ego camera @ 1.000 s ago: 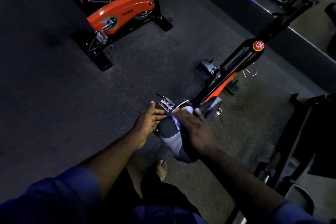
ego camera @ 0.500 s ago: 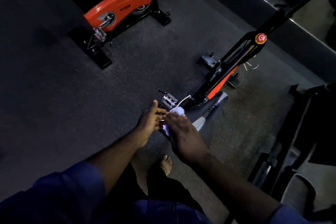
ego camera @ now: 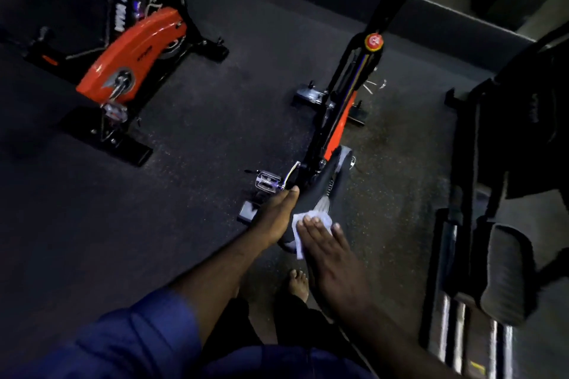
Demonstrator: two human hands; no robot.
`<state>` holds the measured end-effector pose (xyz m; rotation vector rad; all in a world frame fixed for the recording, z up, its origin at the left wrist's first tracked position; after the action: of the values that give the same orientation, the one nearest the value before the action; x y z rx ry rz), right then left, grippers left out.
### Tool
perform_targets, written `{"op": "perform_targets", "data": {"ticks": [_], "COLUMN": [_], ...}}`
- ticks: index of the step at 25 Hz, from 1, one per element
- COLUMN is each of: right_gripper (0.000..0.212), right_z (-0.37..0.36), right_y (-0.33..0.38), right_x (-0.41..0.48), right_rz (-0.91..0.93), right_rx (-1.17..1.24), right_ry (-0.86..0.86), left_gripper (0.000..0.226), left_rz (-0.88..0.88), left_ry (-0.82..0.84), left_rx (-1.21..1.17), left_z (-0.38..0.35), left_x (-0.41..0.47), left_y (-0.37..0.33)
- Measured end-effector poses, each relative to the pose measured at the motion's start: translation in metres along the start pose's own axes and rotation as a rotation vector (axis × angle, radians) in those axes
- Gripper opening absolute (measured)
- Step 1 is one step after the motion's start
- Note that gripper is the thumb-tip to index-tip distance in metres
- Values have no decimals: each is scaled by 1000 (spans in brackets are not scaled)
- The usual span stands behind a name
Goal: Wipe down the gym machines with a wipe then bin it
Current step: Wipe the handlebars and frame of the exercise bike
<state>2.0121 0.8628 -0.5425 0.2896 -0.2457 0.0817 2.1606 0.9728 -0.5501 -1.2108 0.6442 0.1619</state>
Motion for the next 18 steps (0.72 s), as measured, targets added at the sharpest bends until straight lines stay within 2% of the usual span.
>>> {"op": "perform_targets", "data": {"ticks": [4,8,11,13,16,18], "right_gripper": [55,64,72,69,63,63], "right_z": [3,-9,-12,-15,-20,-18], "right_y": [-26,21,2,-14,-11,-15], "right_x": [54,12,46,72,70,75], "right_rz": [-319,-296,-448,-555,-557,-584], "right_rx": [-233,-179,-170,-128,-157,-194], "right_ry": [-27,-34,-28,-11,-29,-50], "left_gripper": [75,63,45,44,46,48], "left_rz": [-40,-26,-83,-143,-207,-249], "left_ry": [45,54,3,-26,-31,-39], "left_rx": [136,198,254,326,443,441], "left_z": [-13,-20,-23,-24,-24,-27], "left_x": [16,26,28,28,28,30], "left_y": [-15,-27,-25,-21,-21,-18]}}
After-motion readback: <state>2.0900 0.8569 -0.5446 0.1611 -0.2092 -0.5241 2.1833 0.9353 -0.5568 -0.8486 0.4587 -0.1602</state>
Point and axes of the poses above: each hand's wrist, its own x-axis towards the middle knuckle, its own z-axis out of the back of the hand, y = z × x, the point moved 2 cm from there along x, towards the middle knuckle, and after that the axes turned 9 degrees about -y, right-handed, at the moved point
